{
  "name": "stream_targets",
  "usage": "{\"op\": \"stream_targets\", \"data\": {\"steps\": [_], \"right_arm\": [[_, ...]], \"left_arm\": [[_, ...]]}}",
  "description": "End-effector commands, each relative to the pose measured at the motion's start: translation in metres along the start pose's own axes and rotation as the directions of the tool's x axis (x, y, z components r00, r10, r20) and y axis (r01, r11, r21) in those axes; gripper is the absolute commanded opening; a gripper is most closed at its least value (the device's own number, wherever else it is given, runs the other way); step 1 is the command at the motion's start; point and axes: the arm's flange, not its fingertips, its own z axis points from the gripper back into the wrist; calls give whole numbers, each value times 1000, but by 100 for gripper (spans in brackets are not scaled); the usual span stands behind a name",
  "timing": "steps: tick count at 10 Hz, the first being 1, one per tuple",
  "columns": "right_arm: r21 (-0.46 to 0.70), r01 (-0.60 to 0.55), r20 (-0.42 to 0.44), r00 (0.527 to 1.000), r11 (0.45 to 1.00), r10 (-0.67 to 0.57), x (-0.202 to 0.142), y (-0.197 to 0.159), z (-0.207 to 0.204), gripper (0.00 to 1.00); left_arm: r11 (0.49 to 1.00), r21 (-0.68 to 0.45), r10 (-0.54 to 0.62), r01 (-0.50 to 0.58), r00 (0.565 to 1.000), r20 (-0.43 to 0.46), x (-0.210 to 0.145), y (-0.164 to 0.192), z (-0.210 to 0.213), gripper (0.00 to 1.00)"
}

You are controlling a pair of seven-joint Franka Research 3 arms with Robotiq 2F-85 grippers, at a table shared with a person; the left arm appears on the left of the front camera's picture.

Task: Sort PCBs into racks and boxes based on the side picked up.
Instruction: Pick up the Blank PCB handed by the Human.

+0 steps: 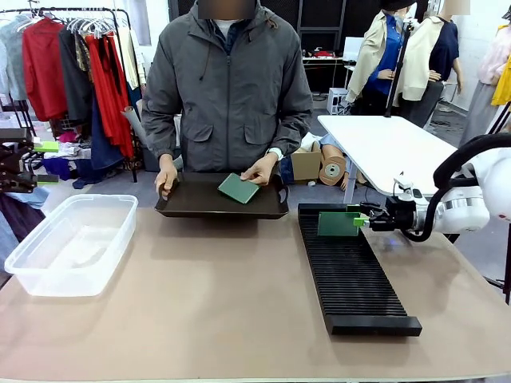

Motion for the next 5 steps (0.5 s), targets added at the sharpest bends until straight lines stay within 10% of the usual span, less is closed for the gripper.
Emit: {"op": "stream_targets", "data": {"steps": [1, 5], "right_arm": [[23, 32, -2, 999, 999, -32, 40, 17, -7, 100], [88, 243, -41, 970, 966, -240, 95, 75, -13, 100]], "left_arm": [[1000, 1, 3, -3, 1000, -7, 1, -2, 1, 100], [1000, 1, 3, -3, 1000, -7, 1, -2, 1, 100]]}}
